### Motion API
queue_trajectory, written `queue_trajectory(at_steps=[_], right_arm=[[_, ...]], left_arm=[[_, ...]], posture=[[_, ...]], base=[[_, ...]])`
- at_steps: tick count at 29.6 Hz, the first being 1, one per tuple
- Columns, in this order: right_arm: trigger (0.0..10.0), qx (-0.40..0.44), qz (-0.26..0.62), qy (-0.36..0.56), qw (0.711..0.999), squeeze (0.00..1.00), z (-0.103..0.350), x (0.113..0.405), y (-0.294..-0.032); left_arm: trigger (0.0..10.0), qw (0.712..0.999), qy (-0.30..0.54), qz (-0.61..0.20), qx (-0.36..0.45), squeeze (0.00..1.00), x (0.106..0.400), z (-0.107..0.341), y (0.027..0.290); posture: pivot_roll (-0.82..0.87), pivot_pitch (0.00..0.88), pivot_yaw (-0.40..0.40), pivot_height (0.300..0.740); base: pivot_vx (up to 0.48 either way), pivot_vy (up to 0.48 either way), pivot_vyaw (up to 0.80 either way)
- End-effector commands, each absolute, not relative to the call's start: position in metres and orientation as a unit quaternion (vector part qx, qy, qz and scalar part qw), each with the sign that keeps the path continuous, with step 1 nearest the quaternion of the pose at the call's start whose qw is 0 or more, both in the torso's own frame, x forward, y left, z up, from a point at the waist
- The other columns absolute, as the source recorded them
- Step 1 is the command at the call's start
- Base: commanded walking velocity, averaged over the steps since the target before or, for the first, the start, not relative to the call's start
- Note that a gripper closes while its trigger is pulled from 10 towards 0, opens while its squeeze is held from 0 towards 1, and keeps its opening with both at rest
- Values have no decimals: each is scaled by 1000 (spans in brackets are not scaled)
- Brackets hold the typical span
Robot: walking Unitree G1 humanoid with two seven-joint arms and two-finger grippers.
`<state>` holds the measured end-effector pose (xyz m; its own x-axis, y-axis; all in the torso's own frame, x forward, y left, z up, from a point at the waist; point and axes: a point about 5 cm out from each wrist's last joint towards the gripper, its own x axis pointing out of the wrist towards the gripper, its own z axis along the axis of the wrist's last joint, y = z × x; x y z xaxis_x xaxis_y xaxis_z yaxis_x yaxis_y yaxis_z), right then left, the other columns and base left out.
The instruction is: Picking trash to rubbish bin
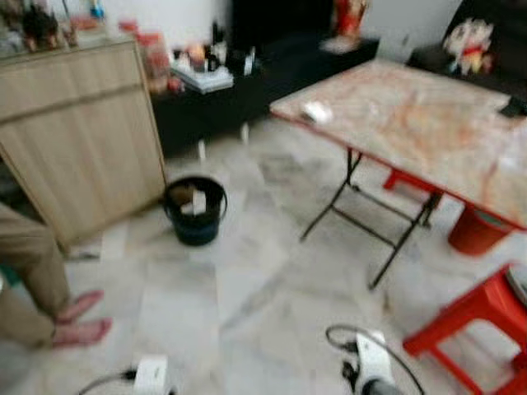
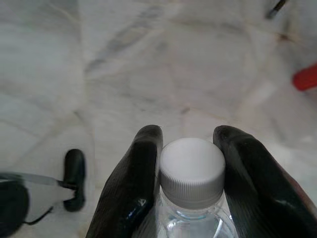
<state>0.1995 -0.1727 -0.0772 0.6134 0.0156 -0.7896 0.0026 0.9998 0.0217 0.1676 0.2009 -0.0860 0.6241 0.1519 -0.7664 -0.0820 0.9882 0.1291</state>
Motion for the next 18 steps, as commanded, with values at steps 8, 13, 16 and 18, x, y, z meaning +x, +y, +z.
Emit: queue_trajectory(at_steps=[8,13,16,18], right_arm=[[10000,12,-7,442,897,0,-78,197,-182],[10000,-3,4,444,896,0,-78,197,-181],[10000,-12,8,446,895,0,-78,196,-181],[10000,-20,11,447,894,0,-78,196,-181]], left_arm=[[10000,901,428,60,37,0,173,-85,197],[10000,899,431,58,41,0,172,-85,197],[10000,899,431,58,42,0,172,-85,197],[10000,899,431,59,42,0,172,-85,197]], posture=[[27,0,-68,740],[27,0,-70,740],[28,0,-72,740],[28,0,-72,740]], base=[[330,0,0],[351,0,0],[352,0,390],[356,0,725]])
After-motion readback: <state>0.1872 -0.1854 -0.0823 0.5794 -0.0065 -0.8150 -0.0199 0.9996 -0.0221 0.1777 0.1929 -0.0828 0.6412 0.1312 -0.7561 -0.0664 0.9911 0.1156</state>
